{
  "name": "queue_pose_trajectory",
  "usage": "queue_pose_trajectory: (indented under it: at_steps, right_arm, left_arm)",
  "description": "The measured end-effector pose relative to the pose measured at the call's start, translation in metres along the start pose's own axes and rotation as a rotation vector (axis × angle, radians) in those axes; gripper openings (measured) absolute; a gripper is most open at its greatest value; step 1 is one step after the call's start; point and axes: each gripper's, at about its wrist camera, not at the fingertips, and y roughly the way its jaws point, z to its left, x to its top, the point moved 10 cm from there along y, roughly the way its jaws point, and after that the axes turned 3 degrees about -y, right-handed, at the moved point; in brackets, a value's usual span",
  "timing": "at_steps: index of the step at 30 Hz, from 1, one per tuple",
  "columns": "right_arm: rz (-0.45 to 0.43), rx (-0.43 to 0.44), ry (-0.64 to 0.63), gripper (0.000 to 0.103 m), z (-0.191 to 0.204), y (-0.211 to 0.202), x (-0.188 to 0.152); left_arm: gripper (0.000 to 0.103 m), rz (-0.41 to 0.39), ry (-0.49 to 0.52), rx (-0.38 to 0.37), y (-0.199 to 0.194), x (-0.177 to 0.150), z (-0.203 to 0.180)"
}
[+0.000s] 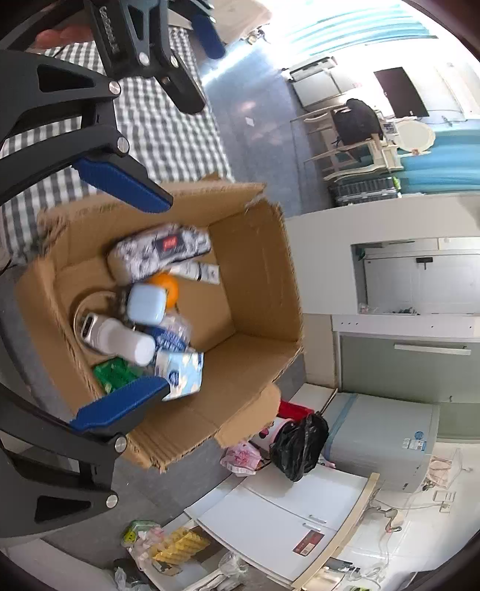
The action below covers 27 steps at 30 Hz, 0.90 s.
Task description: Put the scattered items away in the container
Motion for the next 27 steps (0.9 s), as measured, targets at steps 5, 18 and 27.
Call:
queue_pose_trajectory:
  at_steps: [5,18,27]
  right_arm:
    - [0.005,0.033,-0.018,0.094,0.032,-0.003,-0.004]
    - [0.026,0.132,-0.136,0.094,0.125,-0.003,-0.024]
    - [0.009,0.102,-0.190,0.094,0.124,-0.022,-0.020]
  left_arm:
    - [0.103,-0.032,-0.059,0.054,-0.026,-0.005,0.041]
    - [0.103,0.016,-0.204,0.307,-0.059,-0.066,0.144]
    - [0.103,0.009,-0.299,0.305,-0.085,-0.082,0.157]
